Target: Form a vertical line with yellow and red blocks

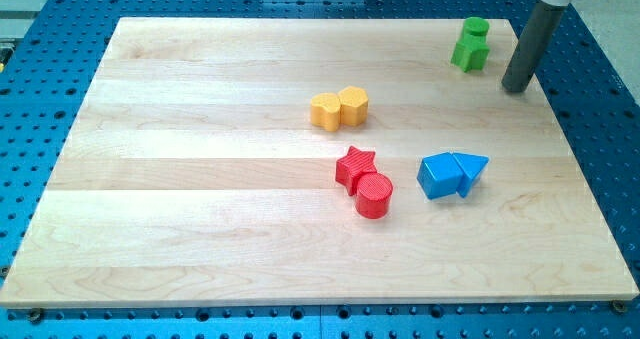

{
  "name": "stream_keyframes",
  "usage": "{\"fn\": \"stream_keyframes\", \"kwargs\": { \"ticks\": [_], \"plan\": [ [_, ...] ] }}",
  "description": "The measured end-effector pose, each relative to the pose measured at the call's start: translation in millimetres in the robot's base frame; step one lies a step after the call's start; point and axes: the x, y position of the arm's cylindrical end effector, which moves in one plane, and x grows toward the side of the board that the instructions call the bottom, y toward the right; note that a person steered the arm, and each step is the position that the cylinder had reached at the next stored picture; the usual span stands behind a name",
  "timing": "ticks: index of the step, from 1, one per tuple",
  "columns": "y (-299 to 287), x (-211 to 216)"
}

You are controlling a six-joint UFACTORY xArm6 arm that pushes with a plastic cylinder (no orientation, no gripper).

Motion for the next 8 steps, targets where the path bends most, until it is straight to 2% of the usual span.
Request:
{"fn": "stream_keyframes", "kwargs": {
  "ticks": [1,2,5,7,8],
  "plan": [
    [0,0],
    [-45,1],
    [-116,51],
    [-199,36],
    [-196,21]
  ]
}}
